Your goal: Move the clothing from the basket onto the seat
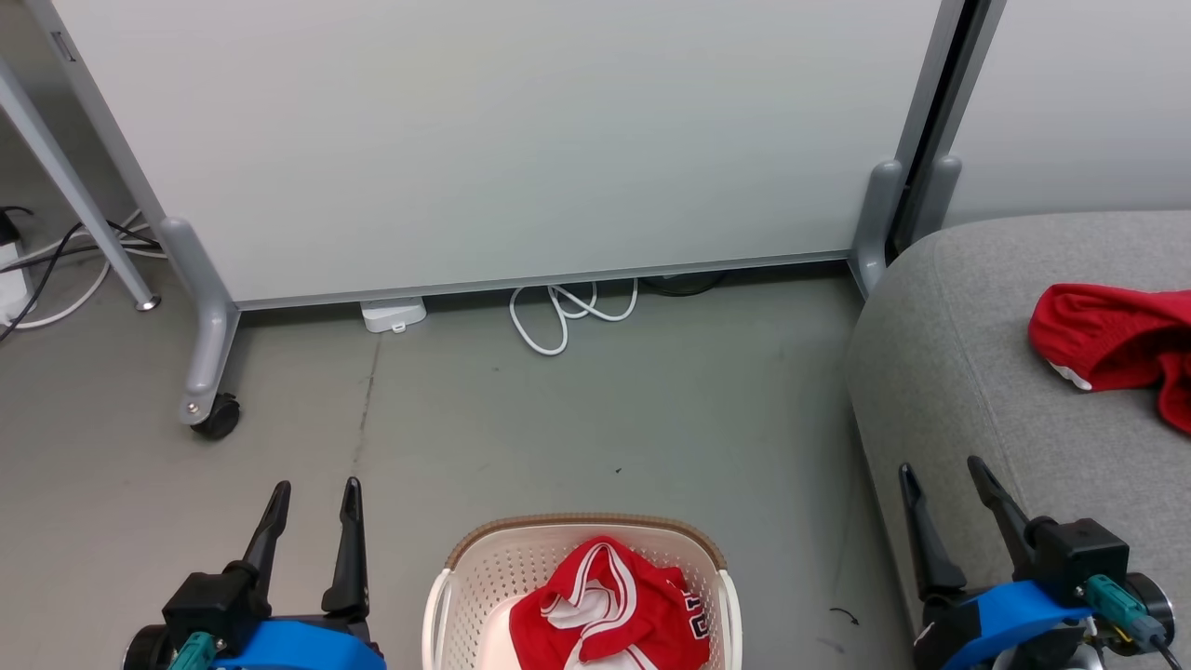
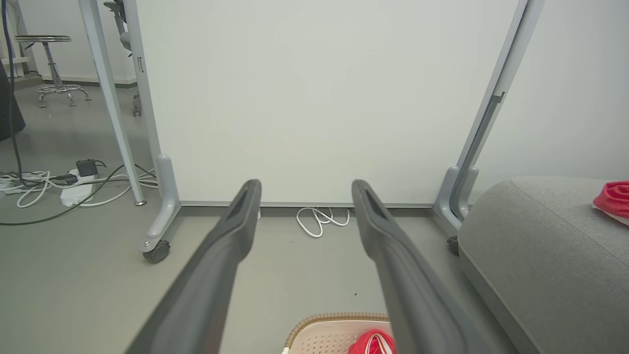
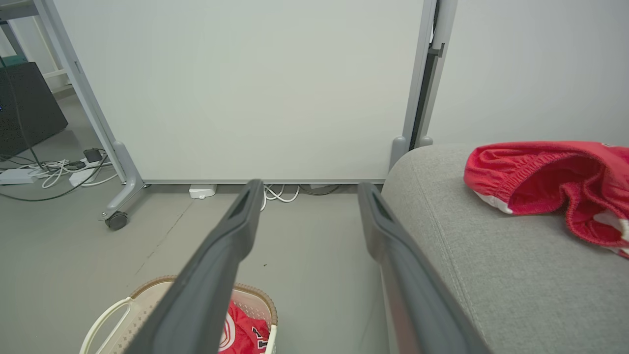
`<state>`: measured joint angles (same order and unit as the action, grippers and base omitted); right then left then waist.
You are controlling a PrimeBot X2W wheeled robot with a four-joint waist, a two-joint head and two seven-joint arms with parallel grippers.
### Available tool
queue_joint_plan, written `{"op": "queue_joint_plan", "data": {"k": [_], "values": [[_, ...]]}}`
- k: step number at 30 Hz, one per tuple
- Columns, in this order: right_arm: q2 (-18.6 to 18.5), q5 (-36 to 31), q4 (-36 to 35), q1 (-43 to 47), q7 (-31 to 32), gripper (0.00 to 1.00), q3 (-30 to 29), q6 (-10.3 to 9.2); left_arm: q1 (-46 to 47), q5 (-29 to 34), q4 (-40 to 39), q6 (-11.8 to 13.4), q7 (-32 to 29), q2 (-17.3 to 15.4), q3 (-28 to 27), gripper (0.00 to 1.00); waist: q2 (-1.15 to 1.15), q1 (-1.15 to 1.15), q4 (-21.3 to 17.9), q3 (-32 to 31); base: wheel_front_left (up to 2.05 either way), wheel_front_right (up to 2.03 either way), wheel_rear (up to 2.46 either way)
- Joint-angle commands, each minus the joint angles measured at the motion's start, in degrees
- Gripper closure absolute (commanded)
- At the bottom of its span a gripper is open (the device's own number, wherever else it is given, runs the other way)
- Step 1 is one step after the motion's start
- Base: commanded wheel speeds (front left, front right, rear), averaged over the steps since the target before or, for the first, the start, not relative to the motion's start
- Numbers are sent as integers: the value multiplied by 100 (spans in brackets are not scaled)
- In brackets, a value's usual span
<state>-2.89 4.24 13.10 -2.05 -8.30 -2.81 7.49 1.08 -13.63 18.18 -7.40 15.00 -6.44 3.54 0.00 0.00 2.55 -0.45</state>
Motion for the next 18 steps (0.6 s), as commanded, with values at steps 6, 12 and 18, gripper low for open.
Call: {"op": "queue_joint_plan", "data": {"k": [6,12,18], "values": [[0,19,-53,88,30,0,38,1,-3,-28,-44,-6,27,-19,9,0,0,0,-28,28,0,0,0],[0,33,-118,-37,21,0,98,1,142,-41,-57,-6,26,-17,93,0,0,0,-67,242,0,0,0],[0,34,-254,-292,6,0,239,1,431,-63,58,-6,23,-64,264,0,0,0,-247,830,0,0,0]]}}
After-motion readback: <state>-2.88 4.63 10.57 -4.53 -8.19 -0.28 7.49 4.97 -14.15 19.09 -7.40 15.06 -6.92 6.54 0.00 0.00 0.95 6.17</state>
